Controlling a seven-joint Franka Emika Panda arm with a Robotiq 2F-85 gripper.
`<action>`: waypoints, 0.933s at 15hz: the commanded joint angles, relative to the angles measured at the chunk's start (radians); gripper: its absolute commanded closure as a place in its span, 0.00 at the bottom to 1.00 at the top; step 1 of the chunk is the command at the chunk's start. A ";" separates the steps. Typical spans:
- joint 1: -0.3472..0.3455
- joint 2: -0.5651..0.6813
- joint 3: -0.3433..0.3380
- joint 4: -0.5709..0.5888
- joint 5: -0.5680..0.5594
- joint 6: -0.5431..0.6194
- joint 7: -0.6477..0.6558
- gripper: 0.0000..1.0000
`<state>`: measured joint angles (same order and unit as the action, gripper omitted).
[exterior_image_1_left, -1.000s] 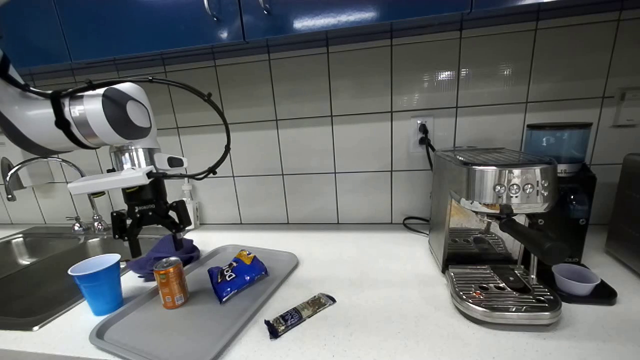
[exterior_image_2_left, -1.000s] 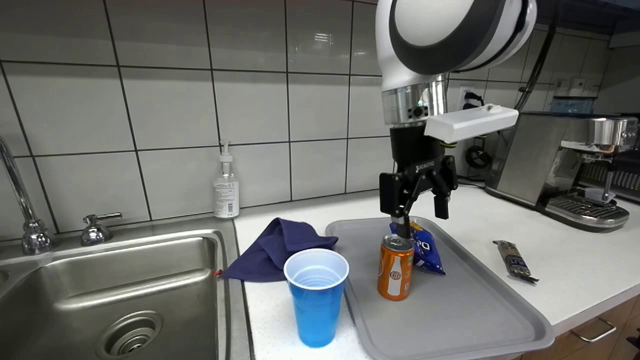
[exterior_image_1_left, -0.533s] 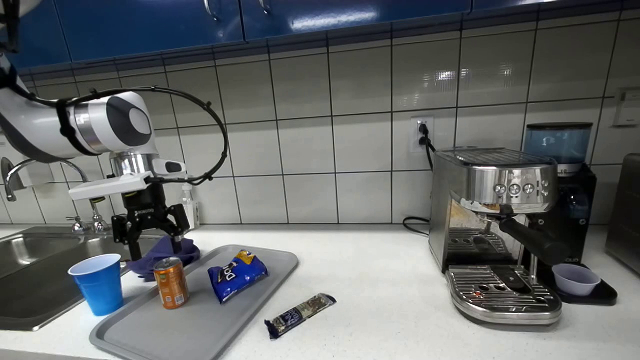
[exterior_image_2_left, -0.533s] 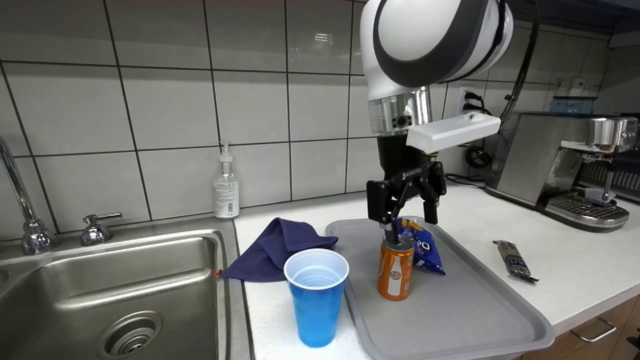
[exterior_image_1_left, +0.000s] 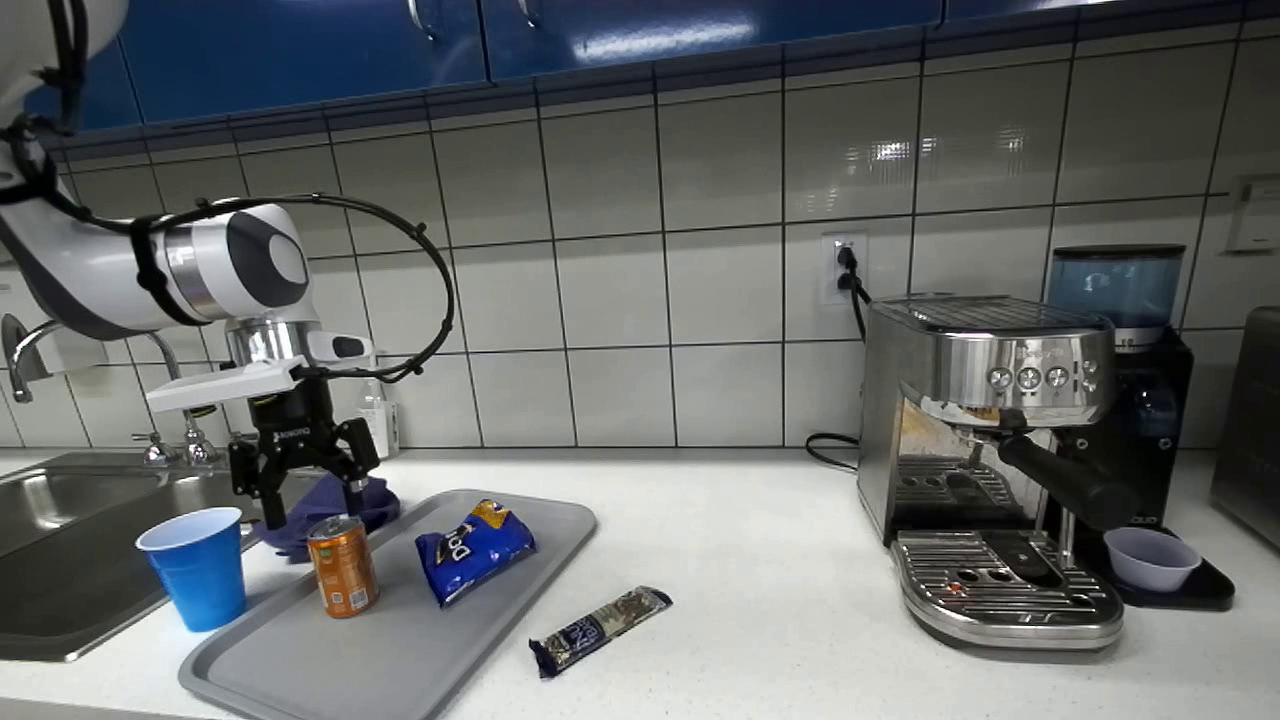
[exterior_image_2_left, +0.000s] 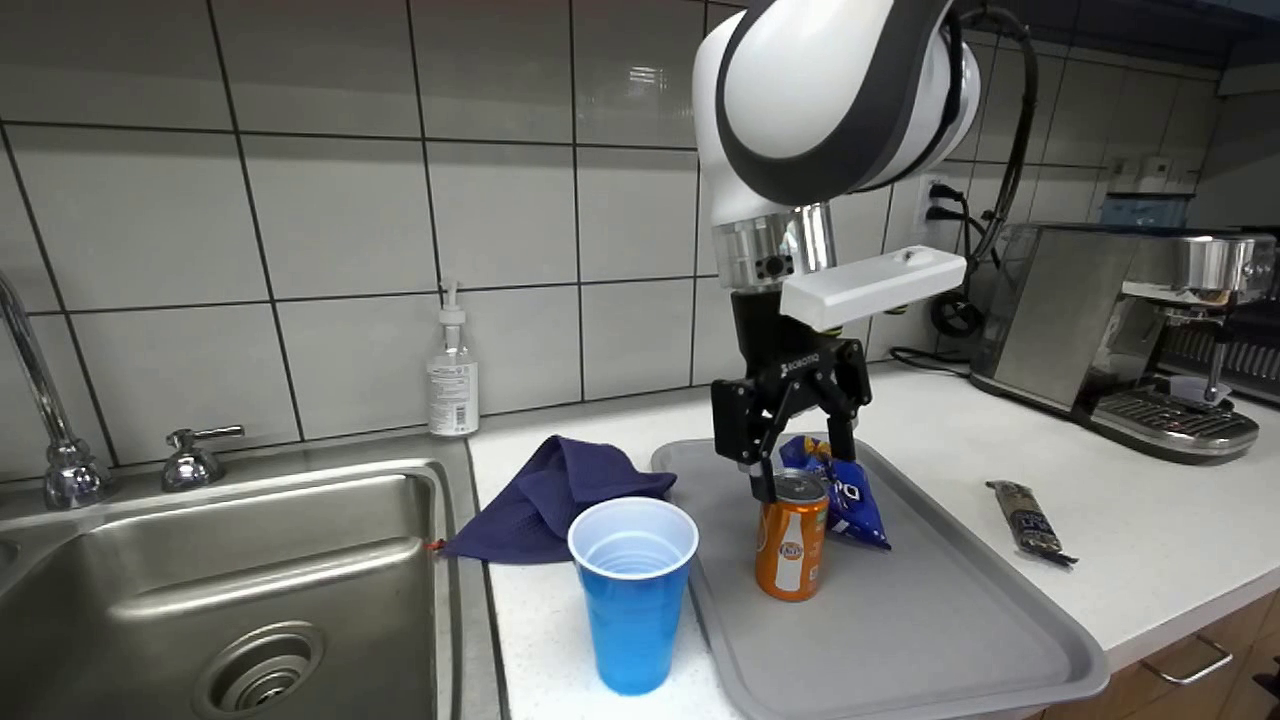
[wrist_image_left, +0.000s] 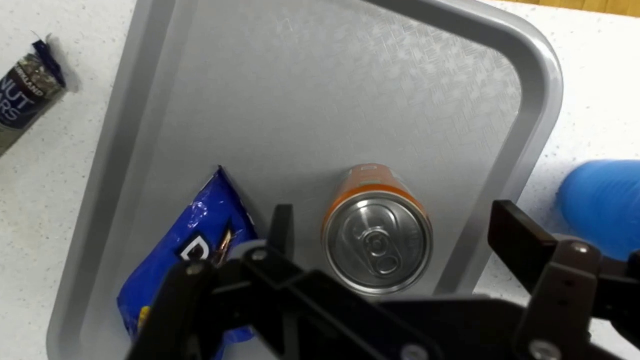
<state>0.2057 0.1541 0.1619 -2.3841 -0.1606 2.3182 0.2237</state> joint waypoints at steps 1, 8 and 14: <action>0.013 0.037 -0.006 0.030 -0.023 -0.001 0.041 0.00; 0.007 0.045 -0.012 0.014 0.002 0.010 0.019 0.00; 0.006 0.047 -0.016 0.015 0.002 0.012 0.019 0.00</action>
<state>0.2091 0.2017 0.1488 -2.3706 -0.1606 2.3324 0.2441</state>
